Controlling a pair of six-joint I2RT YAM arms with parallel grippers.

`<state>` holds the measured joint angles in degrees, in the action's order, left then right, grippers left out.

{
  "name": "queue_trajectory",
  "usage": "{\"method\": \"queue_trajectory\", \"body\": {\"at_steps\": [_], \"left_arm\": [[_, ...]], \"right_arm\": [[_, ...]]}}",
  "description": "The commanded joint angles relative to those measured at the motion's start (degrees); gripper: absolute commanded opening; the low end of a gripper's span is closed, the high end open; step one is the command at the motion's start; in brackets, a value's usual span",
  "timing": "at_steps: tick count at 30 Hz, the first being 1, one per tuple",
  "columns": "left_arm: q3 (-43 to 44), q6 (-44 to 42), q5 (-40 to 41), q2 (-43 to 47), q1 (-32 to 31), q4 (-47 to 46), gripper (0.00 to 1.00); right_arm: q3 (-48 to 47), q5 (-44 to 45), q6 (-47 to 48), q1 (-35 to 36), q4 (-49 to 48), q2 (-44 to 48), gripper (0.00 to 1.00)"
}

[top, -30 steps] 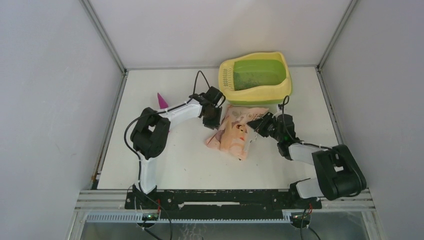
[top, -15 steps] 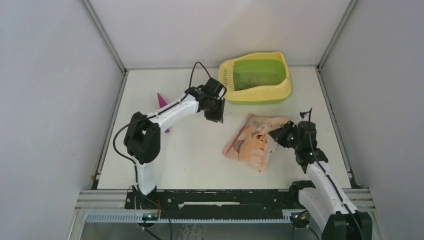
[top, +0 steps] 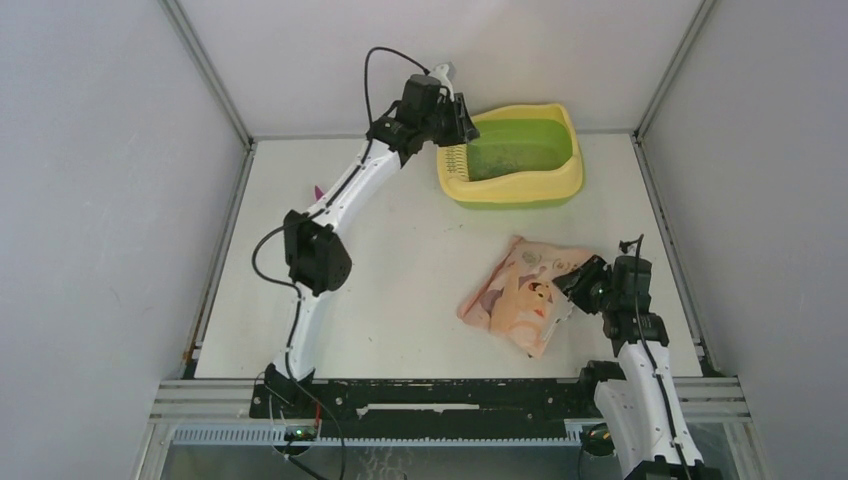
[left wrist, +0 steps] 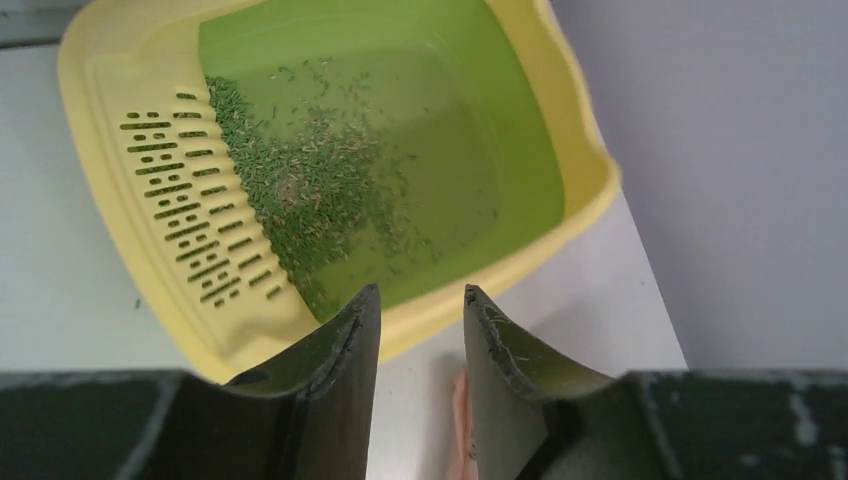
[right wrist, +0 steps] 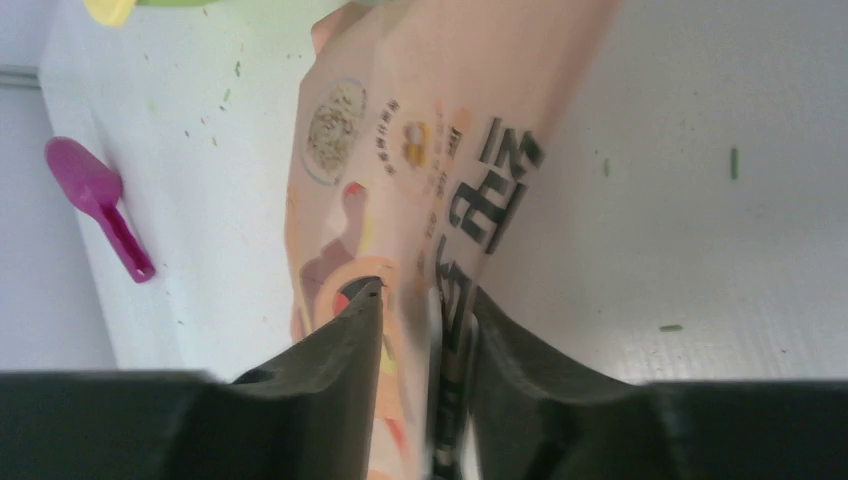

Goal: Fill the litter box with clean litter
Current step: Move the cat litter bag to the center of the board, then move the litter box to the center of the board.

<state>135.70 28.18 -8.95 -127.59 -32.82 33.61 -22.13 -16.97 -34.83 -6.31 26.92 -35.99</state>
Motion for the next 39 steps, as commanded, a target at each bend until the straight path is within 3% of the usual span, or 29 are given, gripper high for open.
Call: {"method": "queue_trajectory", "body": {"at_steps": [1, 2, 3, 4, 8, 15, 23, 39], "left_arm": [[1.8, 5.4, -6.4, -8.9, 2.0, -11.1, 0.41], [2.0, 6.1, -7.3, -10.2, 2.1, -13.0, 0.41], [2.4, 6.9, -7.7, -11.3, 2.1, -15.0, 0.41], [2.8, 7.5, -7.8, -12.2, 2.1, -16.2, 0.41], [4.9, 7.2, -5.1, -14.9, 1.8, -17.5, 0.41], [9.1, 3.7, 0.0, -18.8, 1.1, -11.6, 0.43], [8.8, -2.9, 7.5, -18.5, -0.1, -1.2, 0.44], [7.5, -7.2, 12.8, -18.6, -0.5, 6.2, 0.44]], "right_arm": [[-4.1, -4.5, -0.2, -0.5, -1.7, -2.2, 0.65], [-5.2, -4.9, 0.0, -0.5, -1.7, -3.4, 0.88], [-6.2, -5.2, 0.4, -0.5, -1.6, -4.6, 0.98], [-7.4, -5.2, 0.9, -0.5, -1.2, -5.6, 0.99], [-10.4, -4.9, 2.2, -0.5, -0.5, -6.9, 0.99], [-13.0, -5.7, 2.8, -0.5, -0.4, -8.1, 0.99], [-13.9, -5.3, 2.7, -0.5, -1.1, -9.8, 0.99], [-13.2, -6.7, 2.3, -0.5, -1.7, -9.8, 0.99]]}}
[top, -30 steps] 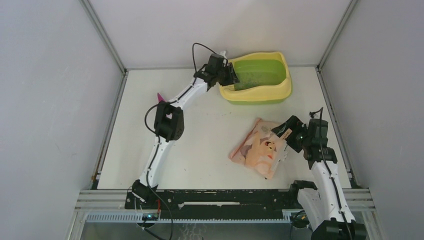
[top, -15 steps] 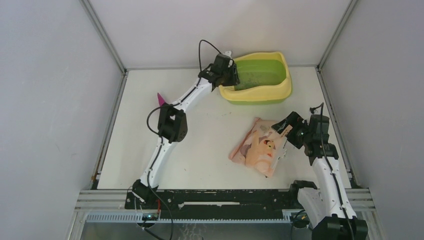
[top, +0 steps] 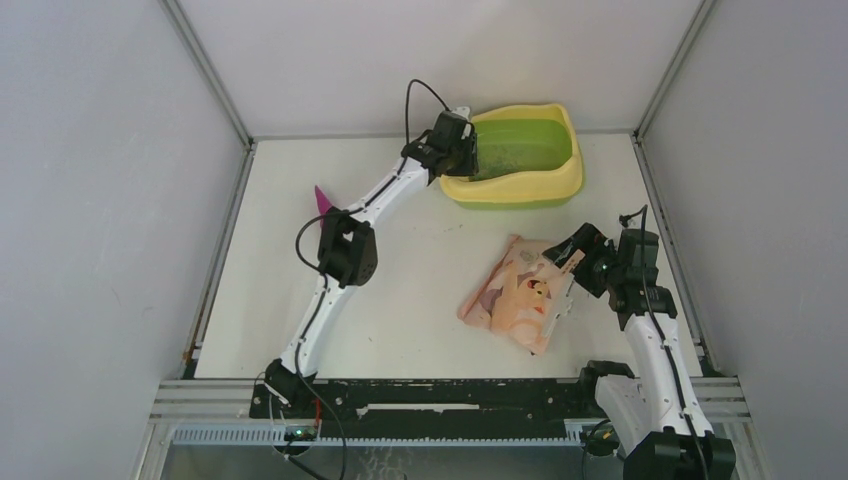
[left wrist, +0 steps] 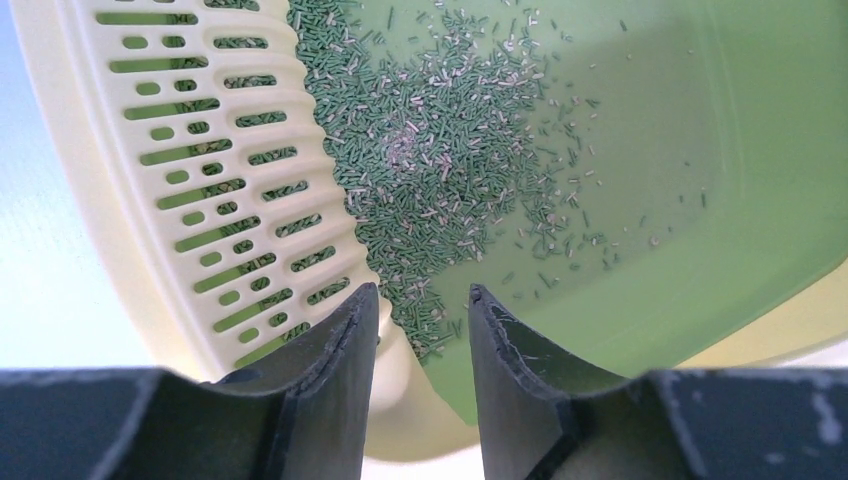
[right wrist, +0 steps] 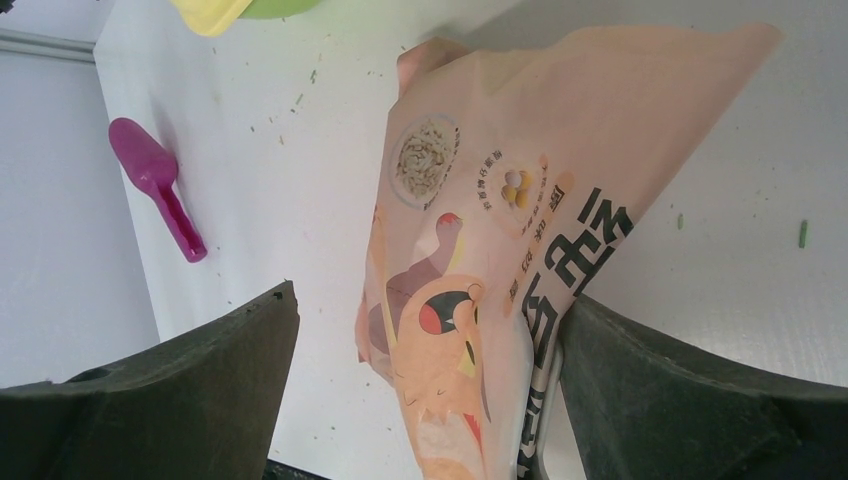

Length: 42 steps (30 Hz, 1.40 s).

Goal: Fill the litter box with clean litter
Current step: Move the litter box to the center of the board.

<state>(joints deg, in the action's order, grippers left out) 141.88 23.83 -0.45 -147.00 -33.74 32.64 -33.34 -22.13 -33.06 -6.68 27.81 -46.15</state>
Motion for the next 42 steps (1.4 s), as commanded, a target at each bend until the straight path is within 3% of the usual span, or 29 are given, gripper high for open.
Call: {"method": "queue_trajectory", "body": {"at_steps": [1, 12, 24, 33, 42], "left_arm": [[1.0, -3.0, 4.5, 0.9, 0.4, 7.8, 0.44], [-13.1, -4.9, 7.7, 7.9, 0.3, 7.1, 0.41], [-44.4, -3.0, 11.0, 25.5, 0.4, -0.5, 0.39], [-65.8, 1.0, 9.8, 38.9, -2.0, -6.6, 0.38], [-73.4, 4.4, 9.5, 44.9, -7.5, -7.9, 0.38]], "right_arm": [[-2.0, -1.5, 0.5, -0.1, -2.6, 0.4, 0.99], [-0.5, -2.0, 0.1, -0.1, -3.2, 1.1, 0.99], [2.1, -2.5, -0.3, -0.1, -5.2, 0.4, 0.97], [2.8, -0.8, -1.5, 0.6, -9.7, -3.6, 0.68], [3.5, 1.1, -7.5, 6.5, -25.4, -14.9, 0.41]]}}
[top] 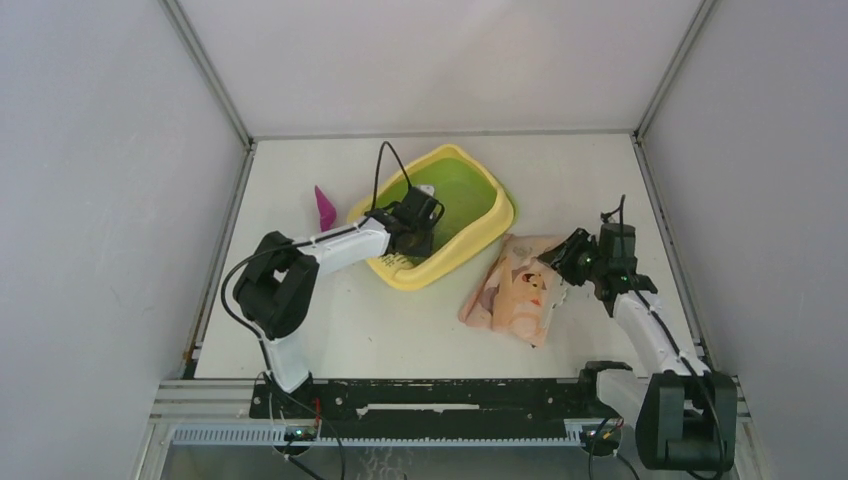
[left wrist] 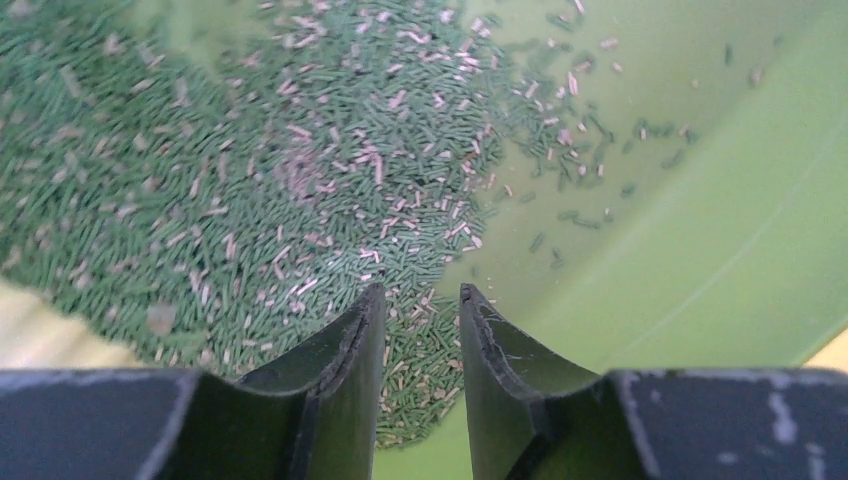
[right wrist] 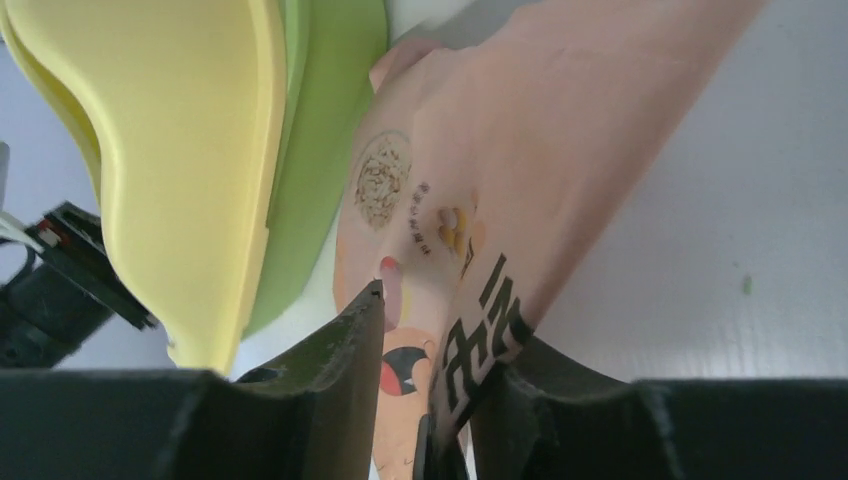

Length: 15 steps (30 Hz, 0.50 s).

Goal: Fill the litter box with clean litter
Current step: Move the litter box to the center of the board.

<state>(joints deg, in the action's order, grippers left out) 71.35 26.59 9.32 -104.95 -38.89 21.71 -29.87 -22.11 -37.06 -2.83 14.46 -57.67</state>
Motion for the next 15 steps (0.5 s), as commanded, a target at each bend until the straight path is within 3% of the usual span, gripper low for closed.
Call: {"method": "queue_trajectory", "body": {"at_steps": [1, 8, 15], "left_arm": [[-2.9, 1.7, -0.3, 3.2, -2.6, 3.1, 0.38], [1.5, 2.1, -0.9, 3.8, -3.5, 5.8, 0.38], [8.0, 2.1, -1.7, 1.5, -4.4, 7.9, 0.38]], "right_arm": [[0.0, 1.2, -4.2, 4.3, -13.6, -5.0, 0.39], [-2.6, -3.2, -8.7, 6.1, -28.0, -18.5, 0.34], [-10.7, -4.9, -6.7, 5.7, -27.8, -26.4, 0.33]]}}
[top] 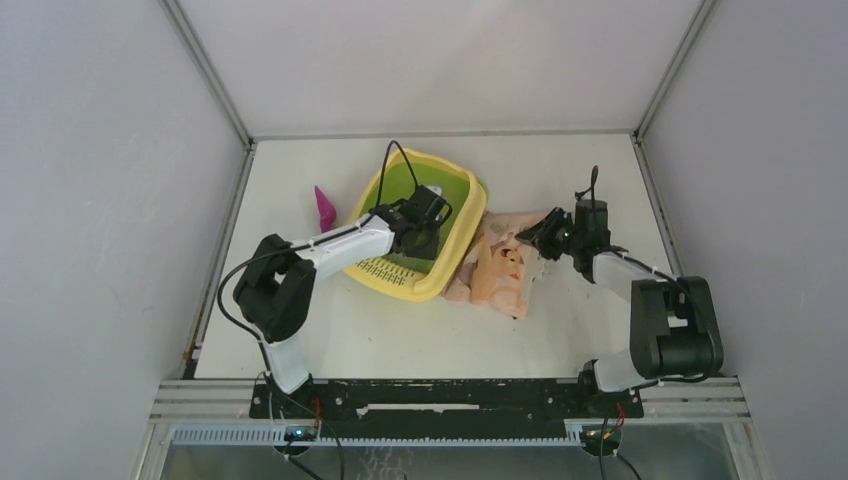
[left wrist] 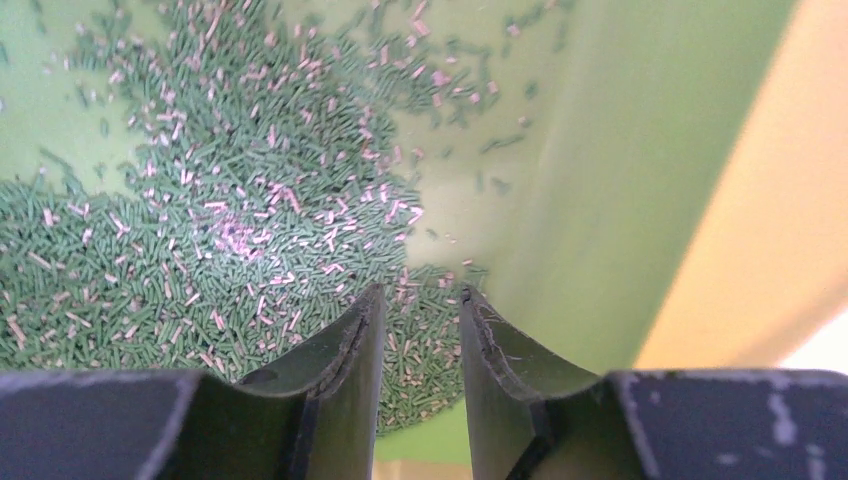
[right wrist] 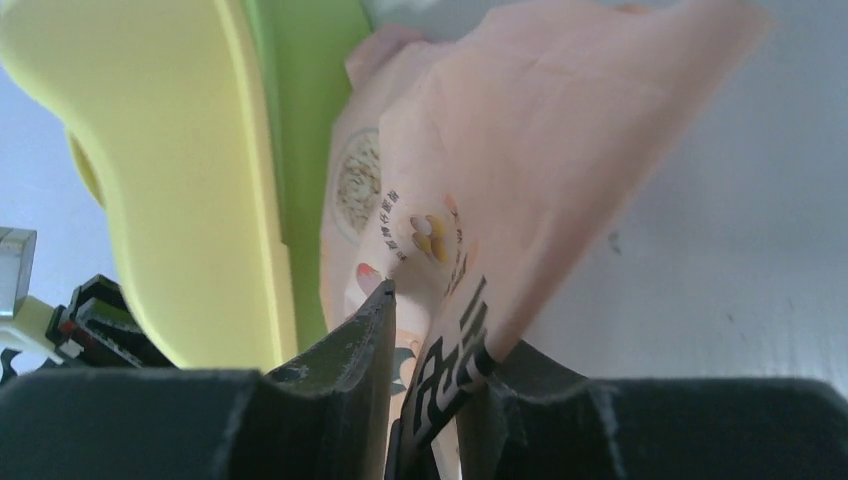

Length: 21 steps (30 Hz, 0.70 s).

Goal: Fill the litter box with clean litter
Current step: Move the litter box to the center of the board, then adjust the cat litter bag at the center of the board.

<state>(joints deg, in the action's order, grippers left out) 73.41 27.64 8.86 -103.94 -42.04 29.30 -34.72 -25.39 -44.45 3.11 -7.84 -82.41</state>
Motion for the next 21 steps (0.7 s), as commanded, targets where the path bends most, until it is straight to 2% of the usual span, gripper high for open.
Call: {"method": "queue_trajectory", "body": {"at_steps": [1, 9, 15, 21], "left_arm": [[6.6, 1.2, -1.4, 0.2, -1.3, 0.4, 0.38], [14.4, 1.0, -3.1, -4.3, -1.2, 1.6, 0.38], [17.3, 1.5, -3.6, -6.8, -1.3, 1.7, 0.38], [20.3, 1.0, -3.2, -7.2, -0.3, 2.5, 0.38]], "right_arm": [[-6.5, -2.0, 1.0, -0.7, -5.3, -2.3, 0.33], [-10.0, -6.2, 2.6, -4.8, -7.1, -7.0, 0.35], [-14.0, -11.2, 0.7, -4.8, -12.3, -13.3, 0.36], [-20.1, -13.3, 2.5, -4.6, -9.9, -17.0, 0.36]]}}
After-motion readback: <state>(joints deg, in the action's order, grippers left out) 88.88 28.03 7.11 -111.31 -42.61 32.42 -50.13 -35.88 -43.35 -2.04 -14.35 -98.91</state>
